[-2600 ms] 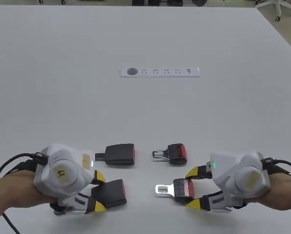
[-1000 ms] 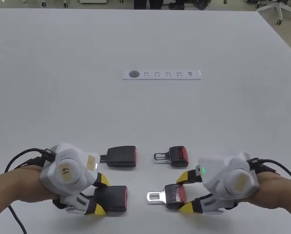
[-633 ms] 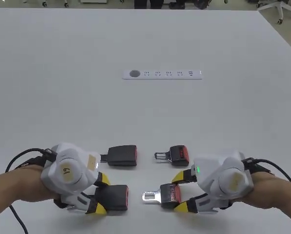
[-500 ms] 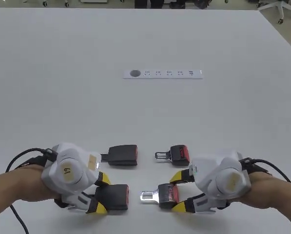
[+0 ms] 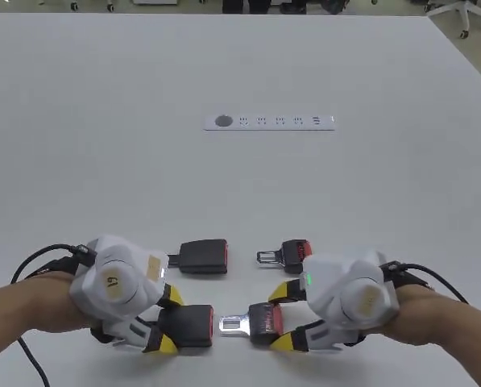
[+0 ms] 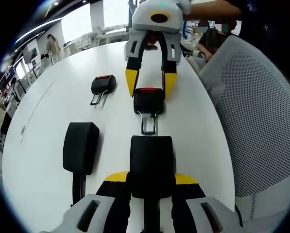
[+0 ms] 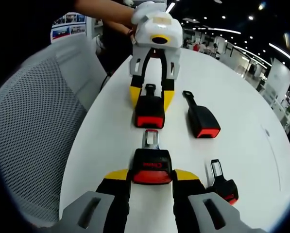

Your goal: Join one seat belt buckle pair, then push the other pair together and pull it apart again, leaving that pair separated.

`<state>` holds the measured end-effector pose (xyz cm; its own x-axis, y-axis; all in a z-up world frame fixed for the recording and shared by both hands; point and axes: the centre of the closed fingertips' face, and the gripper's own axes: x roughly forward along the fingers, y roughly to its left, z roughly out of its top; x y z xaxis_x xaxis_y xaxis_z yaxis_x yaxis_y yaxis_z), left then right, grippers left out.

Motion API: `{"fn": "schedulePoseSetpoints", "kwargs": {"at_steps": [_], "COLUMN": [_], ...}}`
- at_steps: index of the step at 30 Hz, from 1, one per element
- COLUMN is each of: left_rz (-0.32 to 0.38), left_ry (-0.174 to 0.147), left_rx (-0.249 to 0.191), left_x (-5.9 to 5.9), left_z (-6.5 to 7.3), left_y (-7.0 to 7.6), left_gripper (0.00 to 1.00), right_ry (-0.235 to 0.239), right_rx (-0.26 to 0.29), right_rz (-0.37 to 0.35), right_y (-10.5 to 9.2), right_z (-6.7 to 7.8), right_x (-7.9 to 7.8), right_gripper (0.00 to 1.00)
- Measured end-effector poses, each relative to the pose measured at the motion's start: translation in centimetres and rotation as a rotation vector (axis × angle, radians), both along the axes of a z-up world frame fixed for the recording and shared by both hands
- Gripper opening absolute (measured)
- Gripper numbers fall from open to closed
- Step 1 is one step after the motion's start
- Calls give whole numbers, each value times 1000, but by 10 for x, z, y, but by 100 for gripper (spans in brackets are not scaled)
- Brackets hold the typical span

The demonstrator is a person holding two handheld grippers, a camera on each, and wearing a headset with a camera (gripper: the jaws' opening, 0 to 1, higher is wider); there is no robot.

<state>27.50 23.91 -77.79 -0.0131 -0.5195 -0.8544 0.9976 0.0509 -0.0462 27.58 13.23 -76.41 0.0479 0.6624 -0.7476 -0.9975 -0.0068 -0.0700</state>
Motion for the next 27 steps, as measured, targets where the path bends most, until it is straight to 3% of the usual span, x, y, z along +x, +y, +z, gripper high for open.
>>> {"fn": "schedulePoseSetpoints", "kwargs": {"at_steps": [27], "left_rz": [5], "left_ry": [-1], "left_rx": [-12], "left_x": [0], "left_z": [-1], "left_y": [0], "left_gripper": [32], "right_ry": [-9], "right_rx": [25], "right_rz": [5], "right_y": [23], "right_z": [-7], "right_x": [-2], "right_gripper": [30]}}
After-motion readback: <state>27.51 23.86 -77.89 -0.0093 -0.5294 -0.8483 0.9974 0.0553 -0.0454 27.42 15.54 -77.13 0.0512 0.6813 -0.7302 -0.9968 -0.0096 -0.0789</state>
